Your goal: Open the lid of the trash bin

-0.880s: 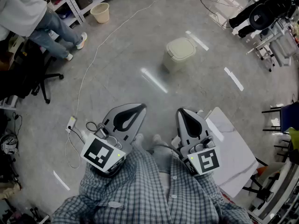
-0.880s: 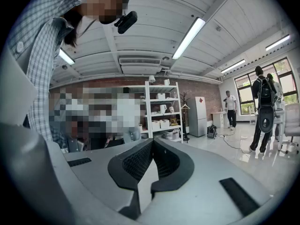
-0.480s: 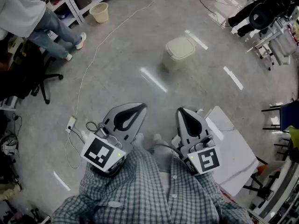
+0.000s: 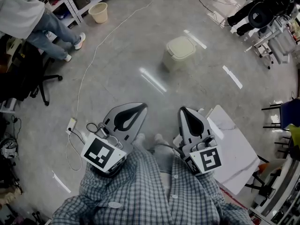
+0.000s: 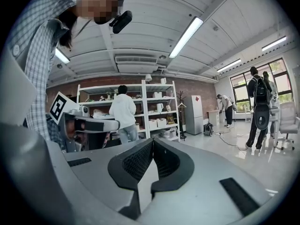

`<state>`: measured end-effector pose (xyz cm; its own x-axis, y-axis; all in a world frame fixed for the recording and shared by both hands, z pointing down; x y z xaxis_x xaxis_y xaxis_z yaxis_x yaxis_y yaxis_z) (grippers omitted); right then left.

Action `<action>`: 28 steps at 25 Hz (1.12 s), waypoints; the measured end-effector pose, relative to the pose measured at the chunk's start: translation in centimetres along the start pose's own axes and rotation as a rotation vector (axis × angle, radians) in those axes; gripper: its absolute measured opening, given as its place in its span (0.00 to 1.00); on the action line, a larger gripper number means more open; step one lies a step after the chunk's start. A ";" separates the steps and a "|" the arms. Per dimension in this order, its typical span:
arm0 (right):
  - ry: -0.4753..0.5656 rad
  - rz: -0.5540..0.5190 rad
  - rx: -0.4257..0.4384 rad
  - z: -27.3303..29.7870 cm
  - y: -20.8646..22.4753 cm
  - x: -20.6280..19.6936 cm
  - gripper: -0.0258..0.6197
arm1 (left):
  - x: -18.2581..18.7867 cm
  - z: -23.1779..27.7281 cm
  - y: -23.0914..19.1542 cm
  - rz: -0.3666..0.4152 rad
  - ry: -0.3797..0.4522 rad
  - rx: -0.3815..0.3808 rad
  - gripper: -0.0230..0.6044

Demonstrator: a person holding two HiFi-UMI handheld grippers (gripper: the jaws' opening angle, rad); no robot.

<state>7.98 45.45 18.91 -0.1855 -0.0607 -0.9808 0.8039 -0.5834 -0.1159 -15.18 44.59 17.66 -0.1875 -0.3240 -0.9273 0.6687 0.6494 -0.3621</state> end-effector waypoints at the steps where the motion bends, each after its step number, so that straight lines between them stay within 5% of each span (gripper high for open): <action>1: 0.001 -0.001 -0.004 0.1 -0.3 0.1 0.07 | 0.0 -0.2 -0.2 0.001 -0.001 -0.004 0.04; 16: 0.000 -0.026 -0.094 -0.3 -4.4 0.3 0.07 | -0.3 -3.4 -2.1 0.021 -0.011 -0.066 0.04; 28: -0.012 -0.024 -0.104 -0.4 -2.7 -0.1 0.07 | -0.2 -2.9 -2.3 0.025 -0.012 -0.037 0.04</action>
<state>6.02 47.33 19.31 -0.2116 -0.0573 -0.9757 0.8533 -0.4977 -0.1558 -18.81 45.18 18.40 -0.1618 -0.3154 -0.9351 0.6463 0.6822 -0.3419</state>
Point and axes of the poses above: the fingertips, and each gripper's own axes: z forward along the fingers, y to its right, x out of its top, the point moved 10 cm from there along -z, backward along the fingers, and after that the axes turned 11 degrees about -z, right-handed, at the moved point
